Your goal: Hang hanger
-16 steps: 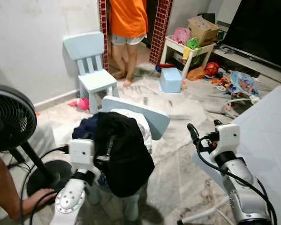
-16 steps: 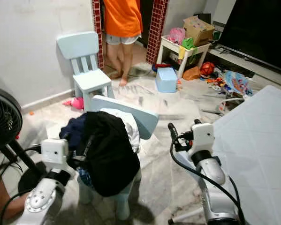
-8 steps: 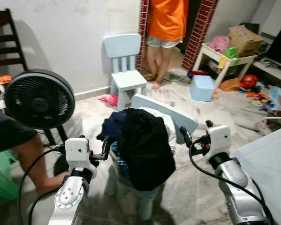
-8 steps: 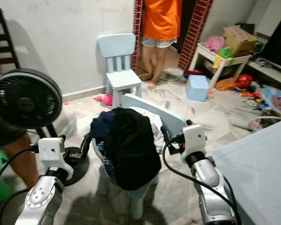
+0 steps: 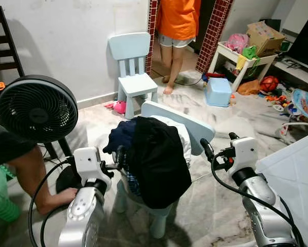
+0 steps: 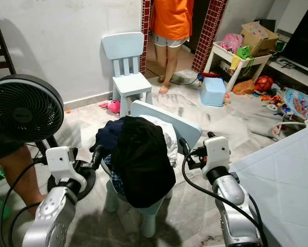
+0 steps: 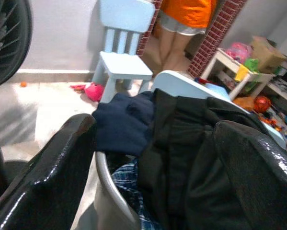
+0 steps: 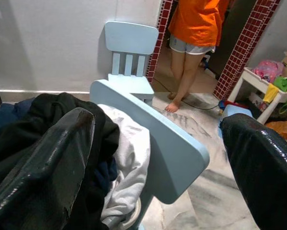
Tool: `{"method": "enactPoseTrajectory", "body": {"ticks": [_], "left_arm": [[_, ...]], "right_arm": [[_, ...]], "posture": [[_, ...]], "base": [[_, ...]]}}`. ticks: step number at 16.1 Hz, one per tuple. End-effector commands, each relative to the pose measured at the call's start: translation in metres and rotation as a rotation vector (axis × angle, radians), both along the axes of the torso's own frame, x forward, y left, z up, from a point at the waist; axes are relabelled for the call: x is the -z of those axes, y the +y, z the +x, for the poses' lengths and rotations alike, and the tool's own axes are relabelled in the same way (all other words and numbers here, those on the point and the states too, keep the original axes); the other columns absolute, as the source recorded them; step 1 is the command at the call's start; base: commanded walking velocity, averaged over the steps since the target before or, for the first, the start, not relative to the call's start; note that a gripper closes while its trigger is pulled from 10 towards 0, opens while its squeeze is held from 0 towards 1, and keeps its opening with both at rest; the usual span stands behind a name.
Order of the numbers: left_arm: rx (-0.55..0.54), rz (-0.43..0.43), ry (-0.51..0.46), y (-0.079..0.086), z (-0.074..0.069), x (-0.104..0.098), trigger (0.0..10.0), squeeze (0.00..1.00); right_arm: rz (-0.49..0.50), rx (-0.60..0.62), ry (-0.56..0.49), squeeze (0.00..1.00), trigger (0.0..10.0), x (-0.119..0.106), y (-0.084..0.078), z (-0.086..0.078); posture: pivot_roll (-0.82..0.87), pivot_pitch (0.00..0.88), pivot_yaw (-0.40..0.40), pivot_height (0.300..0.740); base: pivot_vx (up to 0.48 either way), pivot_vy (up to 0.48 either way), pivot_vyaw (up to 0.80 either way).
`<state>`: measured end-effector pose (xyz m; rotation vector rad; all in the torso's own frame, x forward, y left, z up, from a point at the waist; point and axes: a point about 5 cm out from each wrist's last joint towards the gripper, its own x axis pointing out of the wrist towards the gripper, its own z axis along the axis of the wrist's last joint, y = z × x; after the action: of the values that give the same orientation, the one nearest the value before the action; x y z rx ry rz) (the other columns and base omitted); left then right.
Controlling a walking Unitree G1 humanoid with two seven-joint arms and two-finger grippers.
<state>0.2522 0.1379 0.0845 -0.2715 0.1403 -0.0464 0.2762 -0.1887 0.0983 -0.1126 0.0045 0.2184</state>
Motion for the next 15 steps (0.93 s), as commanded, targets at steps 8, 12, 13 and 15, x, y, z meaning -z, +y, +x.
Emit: {"method": "enactPoseTrajectory", "body": {"ticks": [8, 12, 13, 15], "left_arm": [[-0.096, -0.375, 0.261, -0.048, 0.019, 0.046, 10.0, 0.00], [-0.062, -0.418, 0.342, -0.063, 0.028, 0.059, 10.0, 0.00], [-0.061, -0.431, 0.350, -0.068, 0.030, 0.060, 10.0, 0.00], [-0.023, -0.441, 0.354, -0.079, 0.037, 0.057, 10.0, 0.00]], "right_arm": [[-0.087, 0.043, -0.001, 0.00, 10.0, -0.034, -0.034, -0.031], [-0.112, 0.060, 0.036, 0.00, 10.0, -0.044, -0.040, -0.053], [-0.117, 0.057, 0.044, 0.00, 10.0, -0.045, -0.039, -0.058], [-0.131, 0.049, 0.059, 0.00, 10.0, -0.048, -0.038, -0.065]], "posture": [[-0.27, 0.000, -0.162, 0.740], [-0.35, 0.016, -0.164, 0.740], [-0.37, 0.023, -0.165, 0.740], [-0.38, 0.031, -0.169, 0.740]], "base": [[0.000, 0.000, 0.00], [0.000, 0.000, 0.00], [0.000, 0.000, 0.00], [0.000, 0.000, 0.00]]}}
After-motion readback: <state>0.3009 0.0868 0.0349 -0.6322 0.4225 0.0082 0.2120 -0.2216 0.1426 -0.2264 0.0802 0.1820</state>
